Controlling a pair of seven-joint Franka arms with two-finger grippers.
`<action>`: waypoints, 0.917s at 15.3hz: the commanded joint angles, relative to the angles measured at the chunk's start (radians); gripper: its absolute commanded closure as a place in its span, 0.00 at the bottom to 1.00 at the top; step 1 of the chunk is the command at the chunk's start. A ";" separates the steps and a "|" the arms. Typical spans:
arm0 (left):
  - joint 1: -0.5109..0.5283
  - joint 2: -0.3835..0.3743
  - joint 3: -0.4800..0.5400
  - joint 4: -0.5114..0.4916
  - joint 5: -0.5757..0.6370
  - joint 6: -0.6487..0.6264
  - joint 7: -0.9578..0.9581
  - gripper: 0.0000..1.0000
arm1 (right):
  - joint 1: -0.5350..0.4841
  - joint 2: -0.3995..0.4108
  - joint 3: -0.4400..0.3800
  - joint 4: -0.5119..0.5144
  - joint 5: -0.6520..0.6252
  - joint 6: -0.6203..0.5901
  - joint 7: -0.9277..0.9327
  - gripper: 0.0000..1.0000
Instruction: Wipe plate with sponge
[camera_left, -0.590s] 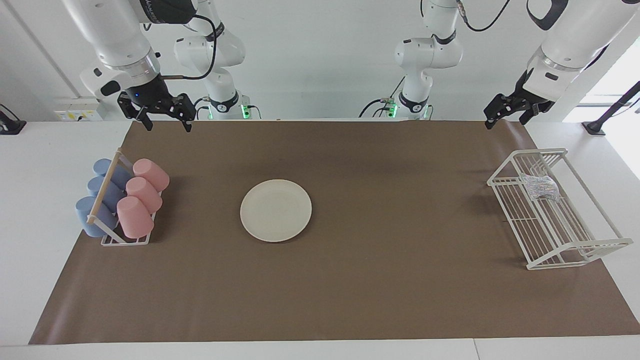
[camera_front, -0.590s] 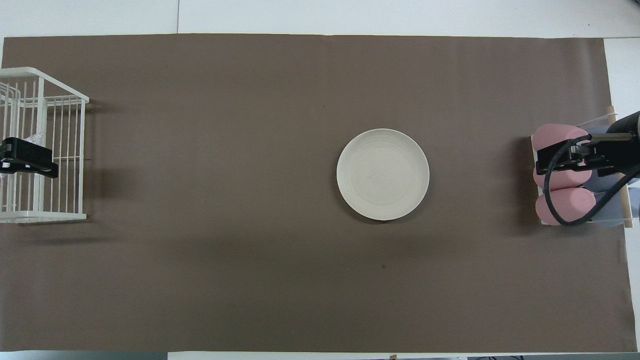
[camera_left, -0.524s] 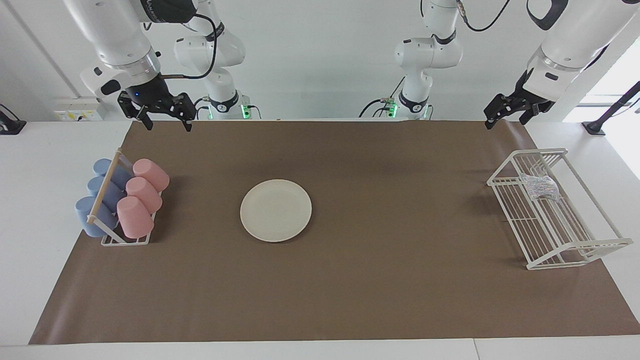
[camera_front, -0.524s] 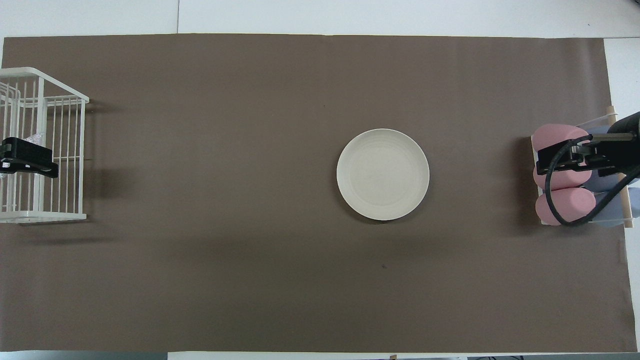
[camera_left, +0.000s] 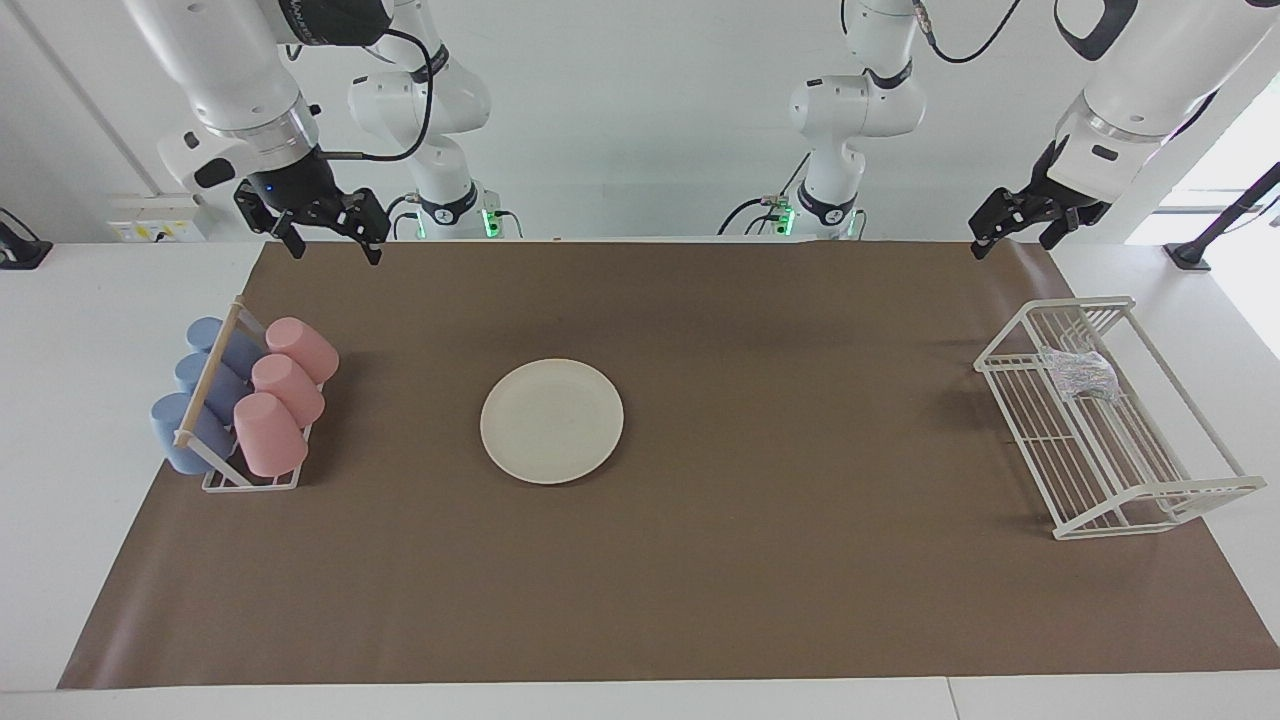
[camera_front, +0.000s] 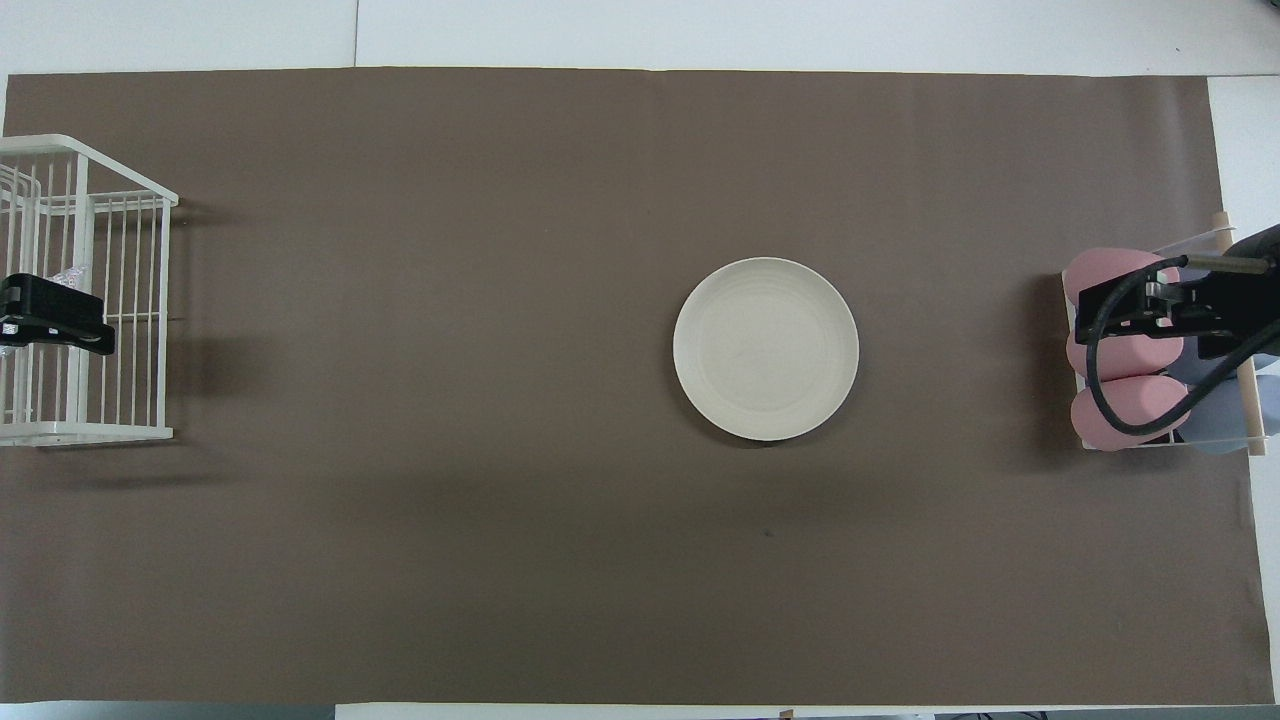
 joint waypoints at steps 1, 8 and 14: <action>0.011 -0.016 0.002 -0.030 0.008 0.024 0.008 0.00 | -0.008 -0.012 0.009 -0.013 0.022 0.039 0.175 0.00; -0.092 0.034 -0.010 -0.093 0.323 0.092 -0.135 0.00 | -0.008 -0.014 0.063 -0.019 0.088 0.062 0.701 0.00; -0.139 0.240 -0.010 -0.097 0.709 0.178 -0.161 0.00 | -0.008 -0.012 0.224 -0.018 0.088 0.135 1.189 0.00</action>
